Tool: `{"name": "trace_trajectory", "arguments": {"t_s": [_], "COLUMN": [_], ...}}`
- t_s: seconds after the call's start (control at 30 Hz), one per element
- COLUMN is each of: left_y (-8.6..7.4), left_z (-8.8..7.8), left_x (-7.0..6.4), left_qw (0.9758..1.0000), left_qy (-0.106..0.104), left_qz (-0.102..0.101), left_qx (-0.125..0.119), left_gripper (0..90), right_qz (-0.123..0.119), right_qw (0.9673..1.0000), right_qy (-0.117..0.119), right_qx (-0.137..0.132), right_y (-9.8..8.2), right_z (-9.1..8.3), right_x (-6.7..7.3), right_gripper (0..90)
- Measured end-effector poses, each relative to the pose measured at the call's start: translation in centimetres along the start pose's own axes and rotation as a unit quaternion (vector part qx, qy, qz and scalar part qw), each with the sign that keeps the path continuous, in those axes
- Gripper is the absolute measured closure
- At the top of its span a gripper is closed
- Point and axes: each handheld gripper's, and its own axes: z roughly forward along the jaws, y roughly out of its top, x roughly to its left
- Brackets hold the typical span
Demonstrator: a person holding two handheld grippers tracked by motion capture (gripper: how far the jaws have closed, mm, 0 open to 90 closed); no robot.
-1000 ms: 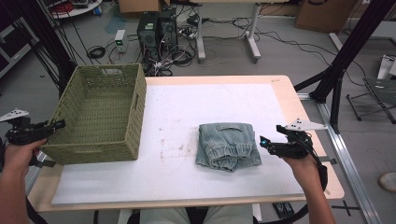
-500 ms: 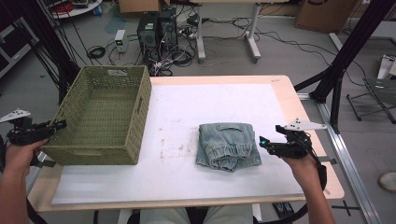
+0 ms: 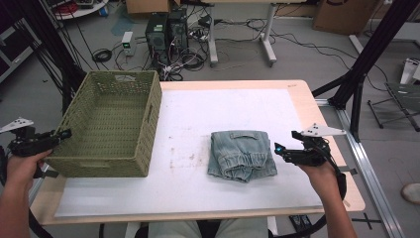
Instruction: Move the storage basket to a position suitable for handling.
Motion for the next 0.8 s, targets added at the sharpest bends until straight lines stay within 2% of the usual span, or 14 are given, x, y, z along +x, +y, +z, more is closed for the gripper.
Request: {"name": "trace_trajectory", "arguments": {"t_s": [0.2, 0.33, 0.4, 0.43, 0.53, 0.63, 0.8], "left_y": [-0.3, -0.2, -0.2, -0.2, 0.1, 0.6, 1.5], "left_z": [-0.2, -0.1, -0.2, -0.3, -1.1, -2.7, -4.8], "left_x": [-0.8, -0.9, -0.7, -0.6, -0.6, -1.0, -2.5], "left_qw": [0.9999, 0.9999, 0.9997, 0.9993, 0.9965, 0.9929, 0.9877], "left_qy": [0.006, 0.004, 0.005, 0.013, 0.052, 0.073, 0.080], "left_qz": [-0.005, -0.008, -0.020, -0.028, -0.050, -0.054, -0.053], "left_qx": [-0.007, -0.005, -0.012, -0.021, -0.044, -0.077, -0.124], "left_gripper": [67.0, 67.1, 64.8, 61.3, 42.1, 34.7, 24.1], "right_qz": [-0.003, -0.003, -0.005, -0.003, -0.002, -0.001, 0.007], "right_qw": [1.0000, 1.0000, 1.0000, 1.0000, 1.0000, 1.0000, 1.0000], "right_qy": [0.004, 0.007, 0.007, 0.007, 0.007, 0.005, 0.000], "right_qx": [-0.003, -0.001, -0.002, -0.002, -0.006, -0.005, -0.007], "right_y": [0.1, 0.1, 0.1, 0.1, 0.0, -0.2, -0.8], "right_z": [0.2, 0.4, 0.4, 0.4, 0.3, 0.0, -0.3], "right_x": [0.1, 0.2, 0.2, 0.2, 0.1, -0.3, -1.3], "right_gripper": [21.2, 21.2, 21.2, 21.2, 21.2, 21.2, 21.2]}}
